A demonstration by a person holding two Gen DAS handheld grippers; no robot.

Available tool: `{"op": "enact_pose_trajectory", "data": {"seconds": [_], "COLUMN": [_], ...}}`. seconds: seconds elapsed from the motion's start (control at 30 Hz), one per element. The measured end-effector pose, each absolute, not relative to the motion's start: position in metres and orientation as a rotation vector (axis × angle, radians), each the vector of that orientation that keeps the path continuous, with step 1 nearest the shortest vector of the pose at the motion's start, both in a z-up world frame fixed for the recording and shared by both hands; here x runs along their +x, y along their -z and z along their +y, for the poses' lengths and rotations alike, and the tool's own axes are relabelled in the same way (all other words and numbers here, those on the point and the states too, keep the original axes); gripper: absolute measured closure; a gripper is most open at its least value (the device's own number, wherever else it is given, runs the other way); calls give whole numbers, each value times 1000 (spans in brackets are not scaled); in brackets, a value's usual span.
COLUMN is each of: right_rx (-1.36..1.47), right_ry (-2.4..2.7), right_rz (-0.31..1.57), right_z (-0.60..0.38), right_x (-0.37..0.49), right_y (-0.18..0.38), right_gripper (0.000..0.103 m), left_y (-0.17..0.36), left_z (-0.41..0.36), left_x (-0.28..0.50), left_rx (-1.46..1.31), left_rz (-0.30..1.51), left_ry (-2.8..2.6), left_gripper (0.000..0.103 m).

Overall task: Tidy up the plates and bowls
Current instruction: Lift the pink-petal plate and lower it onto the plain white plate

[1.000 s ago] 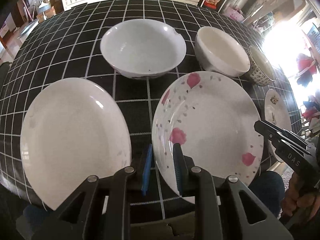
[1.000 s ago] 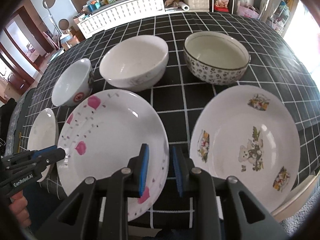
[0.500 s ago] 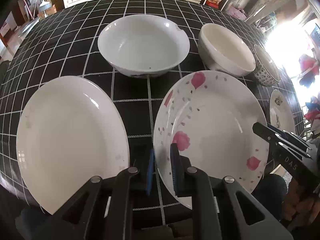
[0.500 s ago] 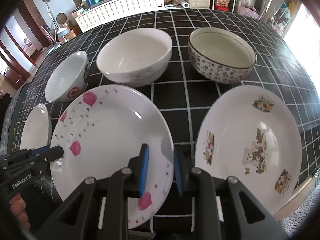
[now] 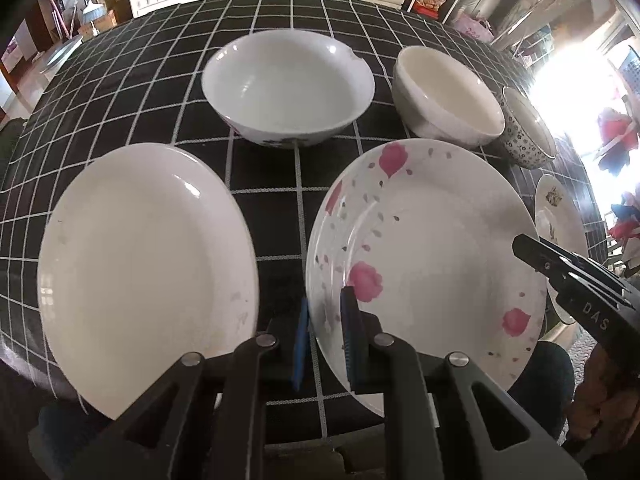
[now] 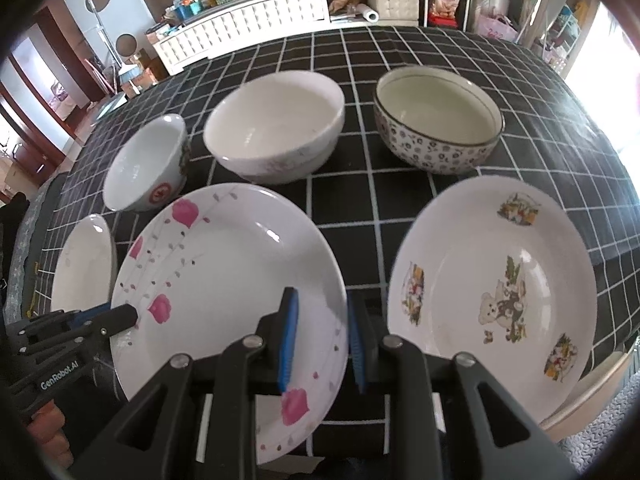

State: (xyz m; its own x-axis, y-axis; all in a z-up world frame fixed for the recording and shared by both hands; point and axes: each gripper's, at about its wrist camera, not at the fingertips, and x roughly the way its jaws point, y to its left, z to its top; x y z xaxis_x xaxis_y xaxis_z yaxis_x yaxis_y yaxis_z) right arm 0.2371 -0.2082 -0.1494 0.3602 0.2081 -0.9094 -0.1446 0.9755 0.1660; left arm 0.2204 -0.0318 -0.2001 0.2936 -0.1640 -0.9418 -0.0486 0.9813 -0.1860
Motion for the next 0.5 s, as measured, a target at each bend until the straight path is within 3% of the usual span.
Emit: {"op": "enact_pose_trajectory", "data": {"seconds": [0.5], "right_rx": [65], "right_ry": [-297], "right_rz": [1164], "right_z": [-170], "right_x": [223], "right_y": [128], "right_gripper": [75], "left_y": [171], "left_z": [7], "left_x": [191], "left_rx": [-215], "left_rz": [1220], "left_ry": [18], "left_gripper": [89]}}
